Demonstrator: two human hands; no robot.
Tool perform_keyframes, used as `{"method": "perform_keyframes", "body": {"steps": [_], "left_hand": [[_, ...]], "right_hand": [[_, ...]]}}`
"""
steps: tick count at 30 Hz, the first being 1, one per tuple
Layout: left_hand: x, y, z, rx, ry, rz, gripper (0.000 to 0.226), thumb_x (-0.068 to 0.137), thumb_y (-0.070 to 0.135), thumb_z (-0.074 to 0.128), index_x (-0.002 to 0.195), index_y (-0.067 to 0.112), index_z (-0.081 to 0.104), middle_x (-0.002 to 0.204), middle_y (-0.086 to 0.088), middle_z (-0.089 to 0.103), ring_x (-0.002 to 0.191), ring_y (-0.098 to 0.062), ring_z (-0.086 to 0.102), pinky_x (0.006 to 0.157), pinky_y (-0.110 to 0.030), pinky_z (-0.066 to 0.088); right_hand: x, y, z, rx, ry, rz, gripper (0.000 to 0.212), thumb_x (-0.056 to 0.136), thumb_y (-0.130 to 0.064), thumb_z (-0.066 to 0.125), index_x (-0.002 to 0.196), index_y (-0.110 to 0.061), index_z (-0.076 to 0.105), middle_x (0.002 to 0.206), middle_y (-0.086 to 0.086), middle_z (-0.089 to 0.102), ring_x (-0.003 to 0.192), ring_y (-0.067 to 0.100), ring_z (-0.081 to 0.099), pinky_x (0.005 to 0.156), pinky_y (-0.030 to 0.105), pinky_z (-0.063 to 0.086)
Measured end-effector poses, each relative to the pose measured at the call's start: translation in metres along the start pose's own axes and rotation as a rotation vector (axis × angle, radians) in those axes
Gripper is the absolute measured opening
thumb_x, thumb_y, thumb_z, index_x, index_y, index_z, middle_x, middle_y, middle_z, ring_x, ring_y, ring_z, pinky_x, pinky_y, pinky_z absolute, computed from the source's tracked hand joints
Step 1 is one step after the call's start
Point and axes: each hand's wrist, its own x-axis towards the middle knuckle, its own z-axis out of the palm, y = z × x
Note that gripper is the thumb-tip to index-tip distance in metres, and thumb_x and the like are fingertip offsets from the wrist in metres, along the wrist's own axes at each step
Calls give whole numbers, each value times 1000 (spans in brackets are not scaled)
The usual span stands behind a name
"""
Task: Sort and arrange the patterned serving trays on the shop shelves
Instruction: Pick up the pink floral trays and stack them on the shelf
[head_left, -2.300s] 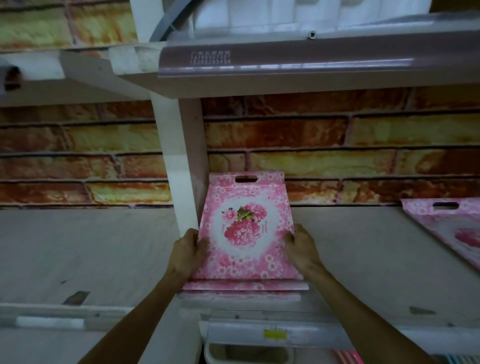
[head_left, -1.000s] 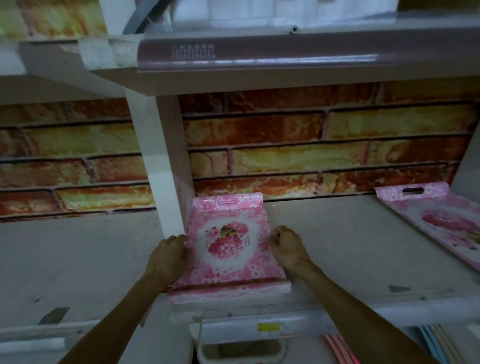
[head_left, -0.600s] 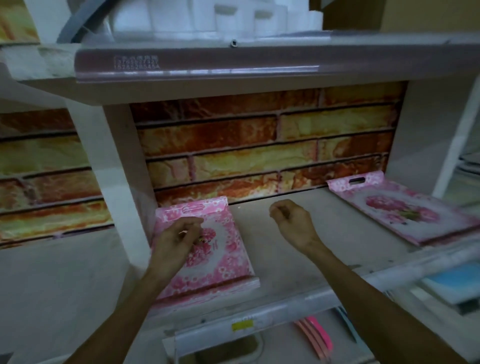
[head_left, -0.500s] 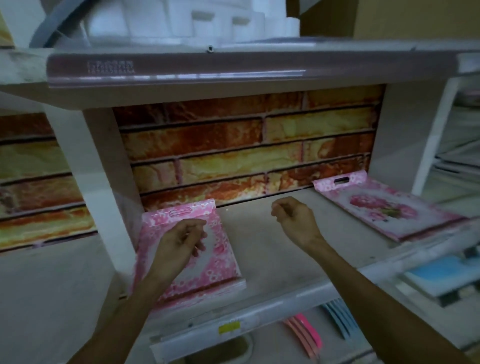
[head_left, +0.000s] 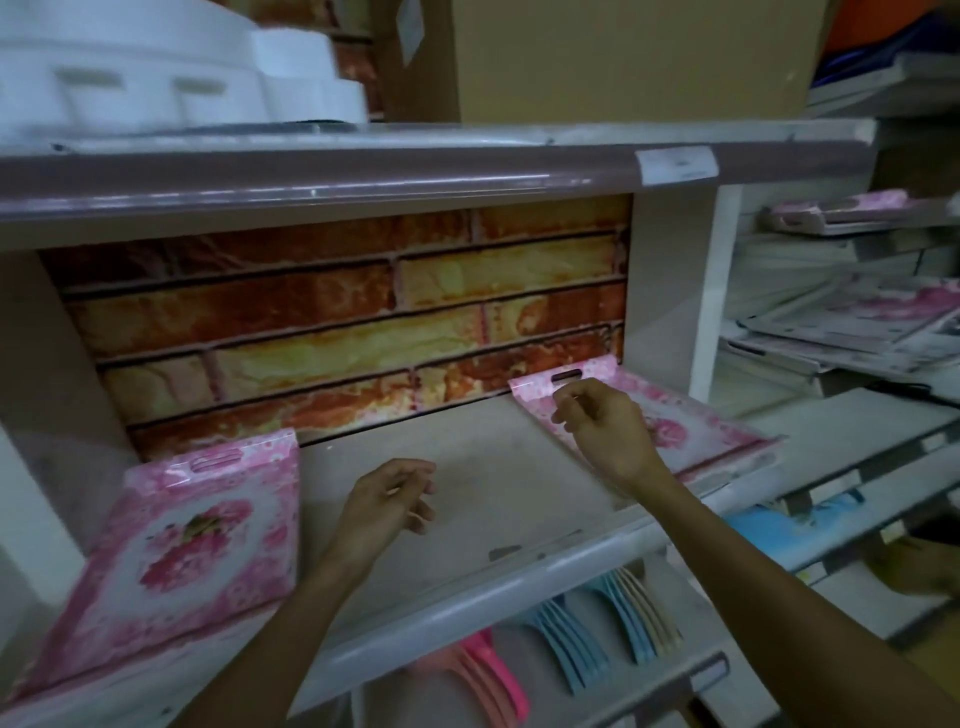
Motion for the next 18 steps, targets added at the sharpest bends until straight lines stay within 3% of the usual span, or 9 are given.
{"method": "perform_keyframes", "body": {"steps": [3,7,12,14,16,18], "left_hand": [[7,6,45,-14,-18,-30,18,97,6,51,103,6,68,93,-17,67,68,-28,64,58,-34,56],[18,8,96,-55,-32,-87,18,97,6,51,107,3,65,95,-19,65,68,-27,64,57,-32,57],[40,10,142,-86,-58,-187,17,97,8,53,109,1,62,99,-20,65,69,-28,66,59,-33,59],[50,11,158,-89,-66,-219,16,96,9,54,109,2,61,103,-21,65,72,-30,67,58,-32,59],[62,12,171,-93,-77,-245,13,96,9,55,106,4,60,105,-20,64,74,-30,67,56,-30,59],[78,10,183,-96,-84,-267,11,94,8,57,104,6,59,106,-19,62,74,-30,67,56,-30,59]], "right_hand": [[10,21,-32,2,-15,-13,14,94,-20,52,93,-19,66,82,-2,75,82,17,71,79,37,57],[20,44,-67,21,0,-25,13,97,-24,51,89,-27,62,79,-4,73,66,-1,67,67,32,56],[35,81,-93,59,7,26,12,93,-29,54,87,-30,65,81,0,72,76,23,71,75,49,59],[42,89,-102,52,28,52,14,96,-24,54,93,-20,66,84,2,72,70,20,71,71,37,61],[50,97,-109,55,28,66,16,98,-19,53,99,-9,65,88,7,71,64,12,67,55,12,54],[61,109,-113,27,27,57,16,98,-19,52,101,-10,64,90,7,72,68,9,65,49,6,45]]}}
